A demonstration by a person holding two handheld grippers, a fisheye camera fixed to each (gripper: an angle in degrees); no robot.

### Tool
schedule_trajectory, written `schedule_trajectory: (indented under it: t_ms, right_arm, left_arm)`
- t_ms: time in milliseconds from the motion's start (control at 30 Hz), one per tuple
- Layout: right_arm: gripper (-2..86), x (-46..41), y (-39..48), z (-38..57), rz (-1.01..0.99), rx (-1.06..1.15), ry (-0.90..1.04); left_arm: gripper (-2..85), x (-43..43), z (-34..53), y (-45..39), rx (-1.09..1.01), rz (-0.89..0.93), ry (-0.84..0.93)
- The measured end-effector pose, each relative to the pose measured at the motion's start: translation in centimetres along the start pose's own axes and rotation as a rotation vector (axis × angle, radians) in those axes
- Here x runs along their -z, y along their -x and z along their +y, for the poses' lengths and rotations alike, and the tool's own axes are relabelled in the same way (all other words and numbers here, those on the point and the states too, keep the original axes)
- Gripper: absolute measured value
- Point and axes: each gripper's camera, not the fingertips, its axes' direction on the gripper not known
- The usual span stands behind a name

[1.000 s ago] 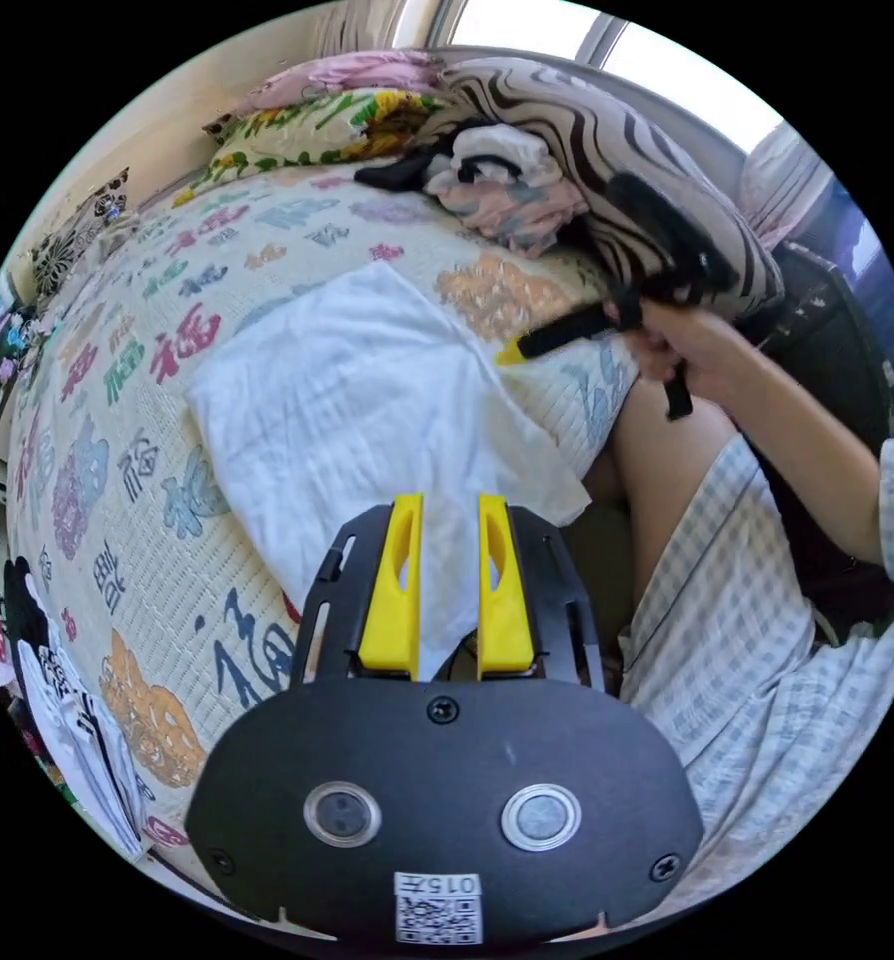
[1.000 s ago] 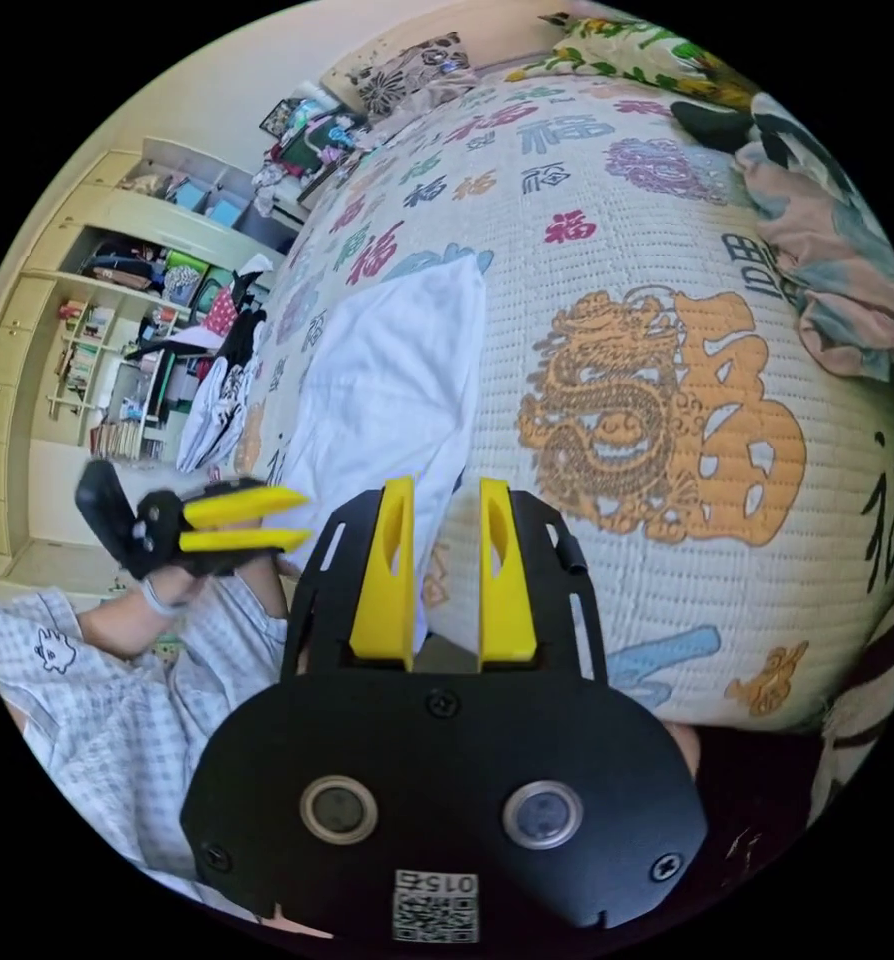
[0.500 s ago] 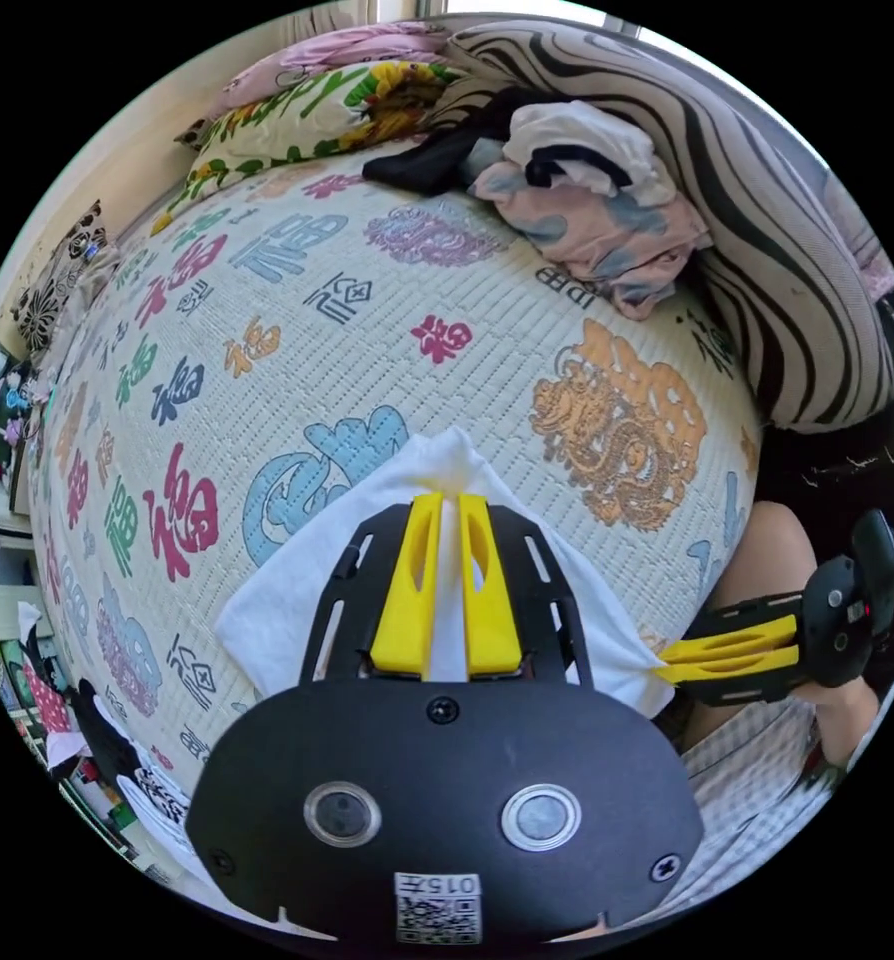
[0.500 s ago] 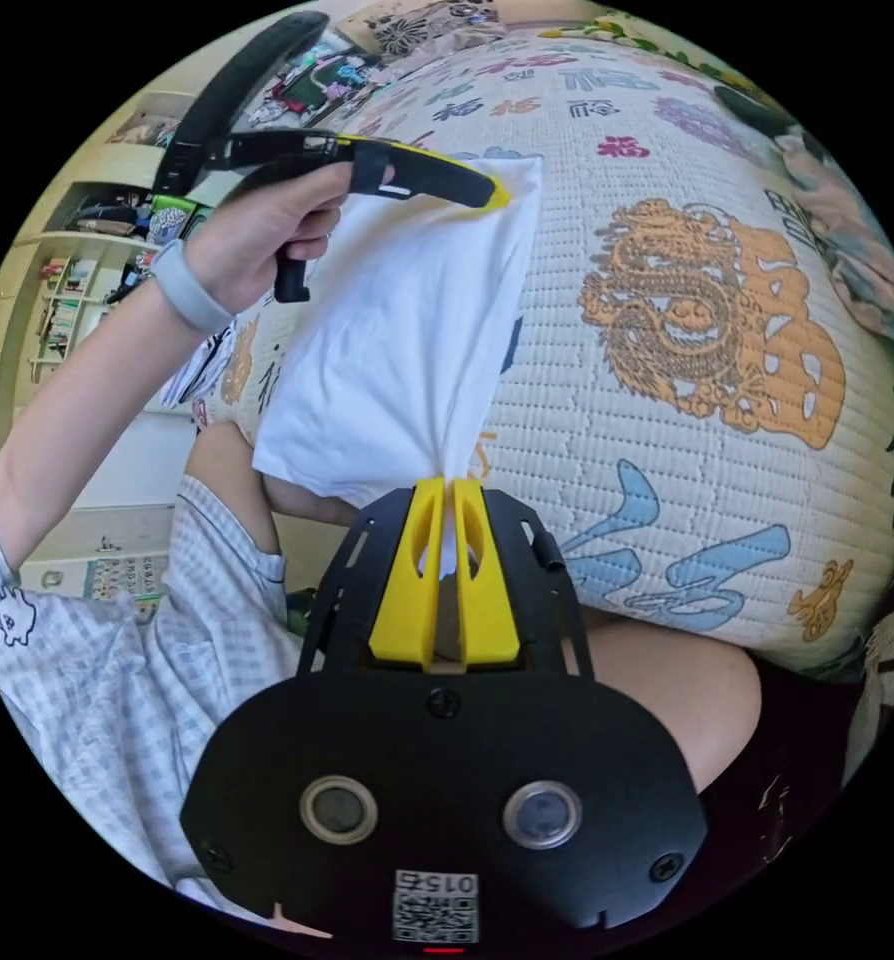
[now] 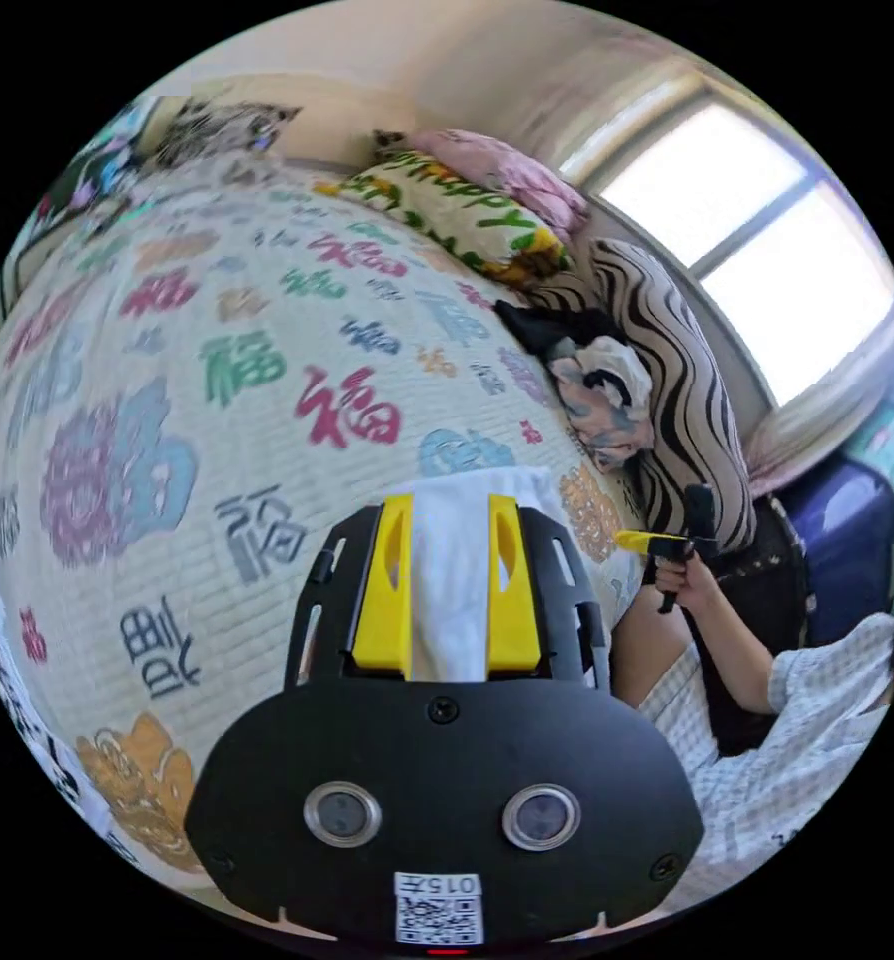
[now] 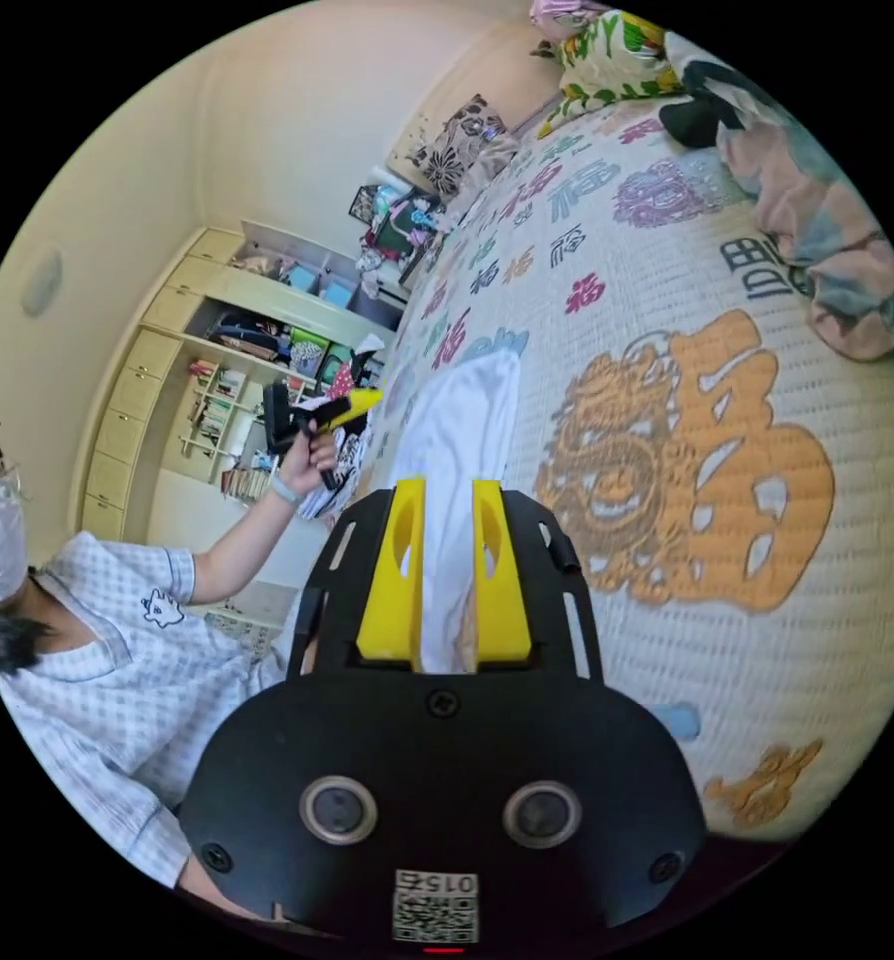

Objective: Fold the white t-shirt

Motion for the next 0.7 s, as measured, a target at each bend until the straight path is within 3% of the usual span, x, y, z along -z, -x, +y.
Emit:
schedule_trajectory:
  t_ms: [100,333,467,700]
  right_arm:
    - [9.3,-0.8,-2.5,-2.2,-0.046,-0.028,0.01]
    - [8.1,-5.1,-4.7,-6.4,-0.122,-0.036,0.157]
    - [6.6,-6.7,-5.2,-7.5,-0.176,-0.028,0.219]
    - [3.8,-5.7,-4.7,-7.4,-0.162,0.044,0.221]
  left_arm:
    - [12.4,1.1,1.3,5.3,0.109,0.143,0.02]
    - [12.9,-0.9,-0.7,9.4,0.107,0.271,0.068]
    - [10.8,-1.4,-2.5,11.3,0.113,0.435,0.049]
    - [1.8,1.1,-4.9,12.6,0.025,0.452,0.06]
